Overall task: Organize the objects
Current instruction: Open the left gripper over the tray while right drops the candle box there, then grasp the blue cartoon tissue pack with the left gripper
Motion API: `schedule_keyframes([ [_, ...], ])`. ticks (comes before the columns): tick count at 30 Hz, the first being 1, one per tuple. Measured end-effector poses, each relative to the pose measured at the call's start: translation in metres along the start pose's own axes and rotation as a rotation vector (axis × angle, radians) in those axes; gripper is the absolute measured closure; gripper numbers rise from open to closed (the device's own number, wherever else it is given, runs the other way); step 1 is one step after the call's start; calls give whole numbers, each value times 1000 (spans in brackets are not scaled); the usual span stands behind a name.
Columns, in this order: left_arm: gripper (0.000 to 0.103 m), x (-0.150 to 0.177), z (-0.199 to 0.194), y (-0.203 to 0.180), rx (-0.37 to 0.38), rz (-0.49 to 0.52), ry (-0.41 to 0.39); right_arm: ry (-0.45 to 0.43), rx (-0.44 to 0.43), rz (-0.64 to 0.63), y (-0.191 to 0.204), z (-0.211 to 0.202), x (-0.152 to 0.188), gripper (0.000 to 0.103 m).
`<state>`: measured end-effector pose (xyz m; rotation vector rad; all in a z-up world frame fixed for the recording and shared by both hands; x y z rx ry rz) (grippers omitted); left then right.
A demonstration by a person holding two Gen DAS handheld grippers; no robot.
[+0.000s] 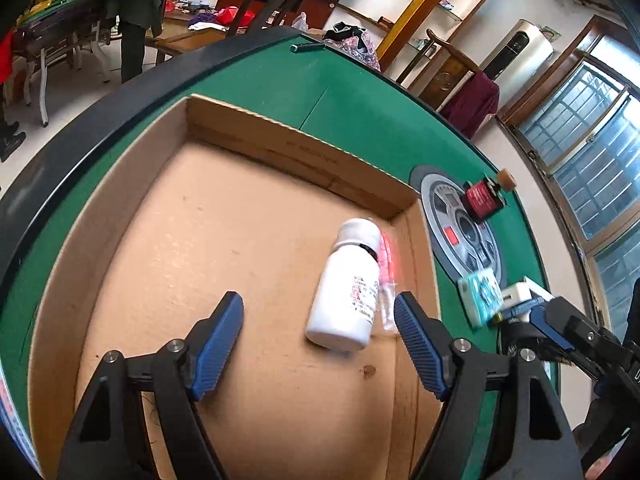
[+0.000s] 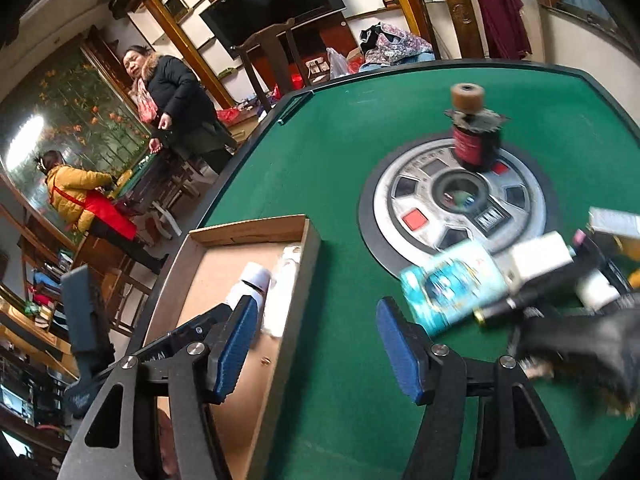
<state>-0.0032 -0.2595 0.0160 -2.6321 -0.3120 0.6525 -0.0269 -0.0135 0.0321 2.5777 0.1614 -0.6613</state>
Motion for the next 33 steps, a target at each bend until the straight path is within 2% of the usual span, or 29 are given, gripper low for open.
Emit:
schedule_keyframes([
  [4,26,6,-10,-9,5,46,-38,-44,-9,11,-14,-28,15,33],
  [8,25,10,-21,-28,-33,112,-64,-124,16,25,-33,-64,26,24],
  [14,19,26,-36,-79,4,211,-64,-272,147,59,-71,-116,31,12],
  [19,18,40,-19,-125,12,317,-38,-382,297,130,-118,-136,30,10],
  [21,18,44,-8,-140,-12,378,-38,-404,356,146,-136,-134,28,10],
  [24,18,50,12,-165,-60,518,-28,-411,393,167,-160,-129,25,10],
  [28,18,50,42,-193,-138,678,18,-405,385,223,-189,-121,24,10],
  [30,18,46,57,-204,-206,744,28,-399,373,250,-200,-117,26,10],
  [33,18,40,79,-211,-268,804,56,-364,348,300,-215,-110,27,10],
])
Point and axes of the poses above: each gripper's, at about its wrist camera, not at the fingertips, and z roughly the way its jaws point, y to its left, x to its underside, the point moved 1 cm from there along z, roughly the way its jaws point, and after that the axes turned 7 degrees about y, right-handed, at the moved point
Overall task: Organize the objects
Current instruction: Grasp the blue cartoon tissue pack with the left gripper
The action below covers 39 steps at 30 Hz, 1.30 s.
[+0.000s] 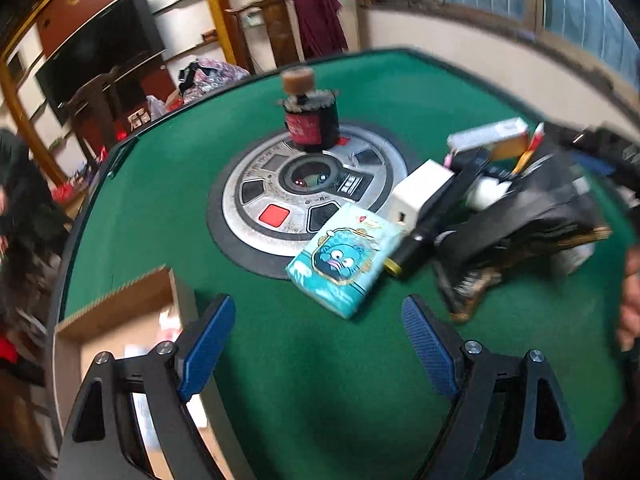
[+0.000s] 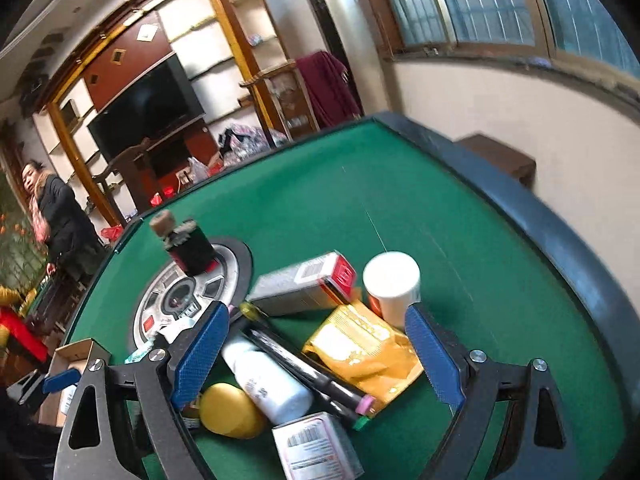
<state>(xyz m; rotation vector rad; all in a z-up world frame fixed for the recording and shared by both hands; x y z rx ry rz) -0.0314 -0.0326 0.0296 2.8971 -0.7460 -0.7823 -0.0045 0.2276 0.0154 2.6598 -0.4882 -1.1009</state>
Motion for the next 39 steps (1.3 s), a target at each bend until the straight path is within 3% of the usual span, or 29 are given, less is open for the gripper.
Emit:
schedule_keyframes([
  [4,20,-14,28,-3,7,55,65,-10,-19,44,-11,-5,-1,10],
  [7,35,-20,43,-8,59,78,113,-3,-35,65,-14,-6,-1,10],
  [12,50,-22,42,-8,107,61,95,45,-73,82,-12,2,2,10],
  [18,56,-12,28,-12,121,32,93,49,-55,56,-7,3,6,10],
  [22,52,-5,18,-15,41,37,79,54,-51,60,-9,4,6,10],
  [26,31,-11,17,-16,-5,67,76,59,-50,62,-9,5,7,10],
  [33,28,-23,39,-22,1,93,103,68,-52,57,-7,6,7,10],
  [34,32,-25,41,-20,23,78,111,70,-53,55,-6,6,7,10],
  [35,48,-24,40,-18,55,61,111,70,-53,51,-6,6,7,10],
  [36,59,-24,39,-17,79,45,108,71,-52,47,-4,6,7,10],
  [39,70,-21,30,-14,95,22,79,76,-59,41,-2,7,7,10],
])
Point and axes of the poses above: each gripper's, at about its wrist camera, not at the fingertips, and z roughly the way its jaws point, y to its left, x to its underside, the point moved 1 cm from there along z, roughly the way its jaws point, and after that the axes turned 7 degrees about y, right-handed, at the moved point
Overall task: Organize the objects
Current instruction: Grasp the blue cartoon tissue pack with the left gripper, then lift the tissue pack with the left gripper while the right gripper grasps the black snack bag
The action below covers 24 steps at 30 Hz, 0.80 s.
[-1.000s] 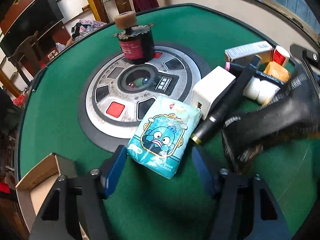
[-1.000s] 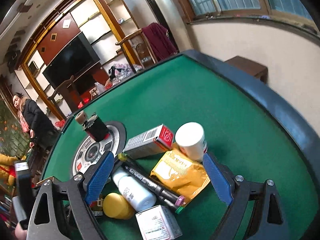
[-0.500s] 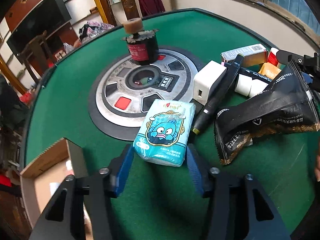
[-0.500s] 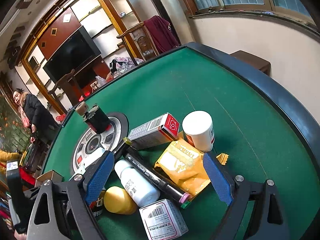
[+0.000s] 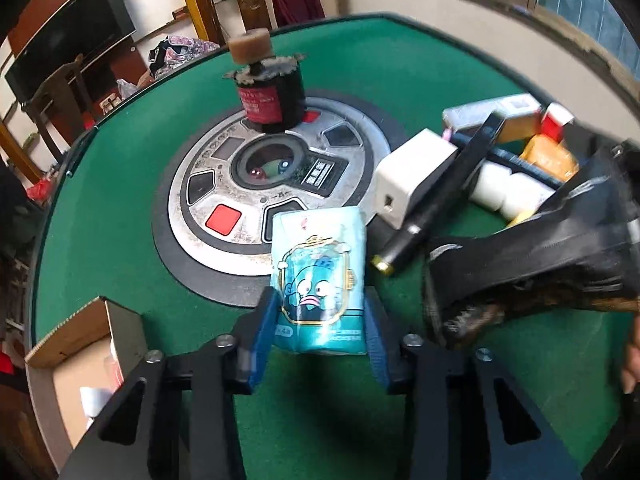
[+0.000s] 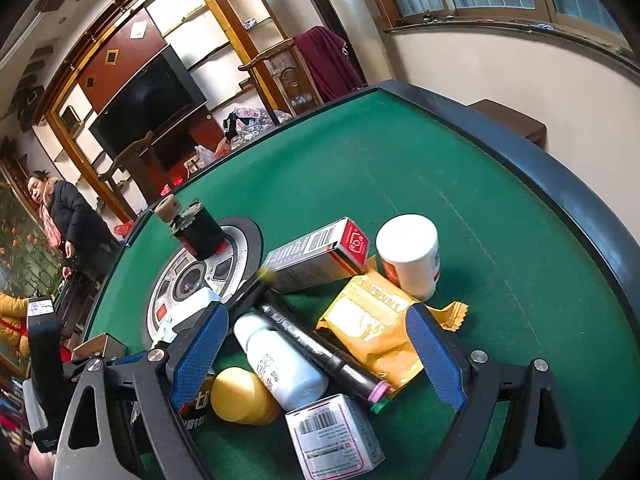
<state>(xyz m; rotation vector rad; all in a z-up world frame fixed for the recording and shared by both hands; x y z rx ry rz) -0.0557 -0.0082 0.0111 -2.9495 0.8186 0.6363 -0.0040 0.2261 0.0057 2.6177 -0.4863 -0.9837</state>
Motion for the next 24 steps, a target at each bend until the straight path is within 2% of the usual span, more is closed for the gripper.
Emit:
schedule_keyframes([
  [1,80,2,-7,0,3,-9,-20,4,2,-3,1,1,0,10],
  [2,87,5,-13,1,0,-20,-36,10,4,-7,2,3,0,10],
  [7,91,20,-39,-2,24,-55,-93,2,21,-11,1,1,2,10],
  [16,94,45,-61,1,63,-108,-106,-12,44,3,-4,-3,4,10],
  [18,100,51,-65,1,62,-99,-115,-13,45,7,-6,-3,3,10],
  [24,98,54,-62,-1,51,-81,-104,3,28,5,-4,-1,4,10],
])
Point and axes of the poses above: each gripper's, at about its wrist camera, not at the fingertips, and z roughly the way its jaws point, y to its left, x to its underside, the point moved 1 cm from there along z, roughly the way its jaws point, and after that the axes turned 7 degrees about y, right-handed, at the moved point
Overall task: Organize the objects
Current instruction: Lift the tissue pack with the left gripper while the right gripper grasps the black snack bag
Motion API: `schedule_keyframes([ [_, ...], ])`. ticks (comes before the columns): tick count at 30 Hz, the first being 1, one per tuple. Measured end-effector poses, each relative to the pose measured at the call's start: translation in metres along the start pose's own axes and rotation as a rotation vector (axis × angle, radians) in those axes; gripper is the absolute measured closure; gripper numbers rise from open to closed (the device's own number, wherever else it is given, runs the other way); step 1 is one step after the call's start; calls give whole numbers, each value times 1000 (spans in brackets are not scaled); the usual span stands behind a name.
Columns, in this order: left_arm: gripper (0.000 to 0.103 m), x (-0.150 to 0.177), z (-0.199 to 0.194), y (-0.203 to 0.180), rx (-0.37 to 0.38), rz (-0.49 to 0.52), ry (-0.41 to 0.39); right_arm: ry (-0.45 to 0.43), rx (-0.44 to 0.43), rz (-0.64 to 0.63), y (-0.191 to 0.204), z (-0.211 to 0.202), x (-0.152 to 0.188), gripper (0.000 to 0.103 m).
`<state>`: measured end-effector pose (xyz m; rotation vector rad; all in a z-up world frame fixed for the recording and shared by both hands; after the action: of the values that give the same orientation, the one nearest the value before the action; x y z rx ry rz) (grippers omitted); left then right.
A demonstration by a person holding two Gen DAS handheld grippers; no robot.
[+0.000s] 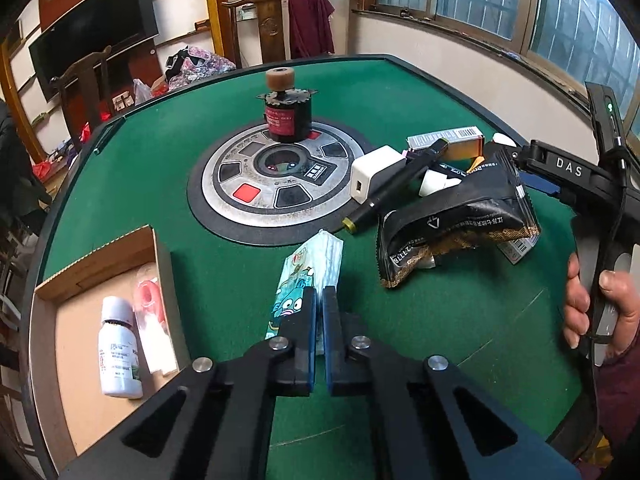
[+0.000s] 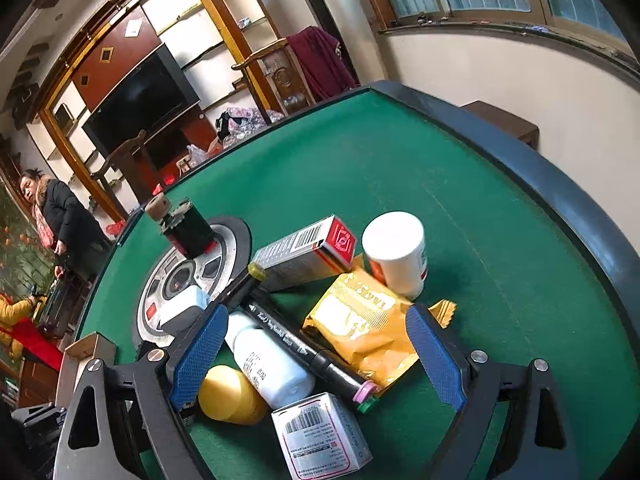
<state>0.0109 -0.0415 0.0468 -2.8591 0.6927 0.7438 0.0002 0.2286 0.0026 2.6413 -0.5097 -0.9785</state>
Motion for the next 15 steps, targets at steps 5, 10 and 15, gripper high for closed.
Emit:
schedule_keyframes([
  [5,53,2,19,-13,-63,69,53,-7,-4,-7,2,-1,1,10],
  [10,38,-1,39,-22,-101,85,109,1,-1,-8,3,0,1,10],
  [15,29,-4,55,-20,-66,-20,133,-5,2,-11,3,-1,1,10],
])
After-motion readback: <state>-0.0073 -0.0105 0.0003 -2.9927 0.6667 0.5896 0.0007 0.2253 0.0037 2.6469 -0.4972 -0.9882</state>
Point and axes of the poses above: each gripper's, at about its wrist camera, not at the fingertips, and z roughly the way its jaws point, y to its left, x to its underside, the point moved 1 cm from there along z, roughly the way its jaws point, and after that the axes turned 7 degrees about y, right-handed, at the moved point
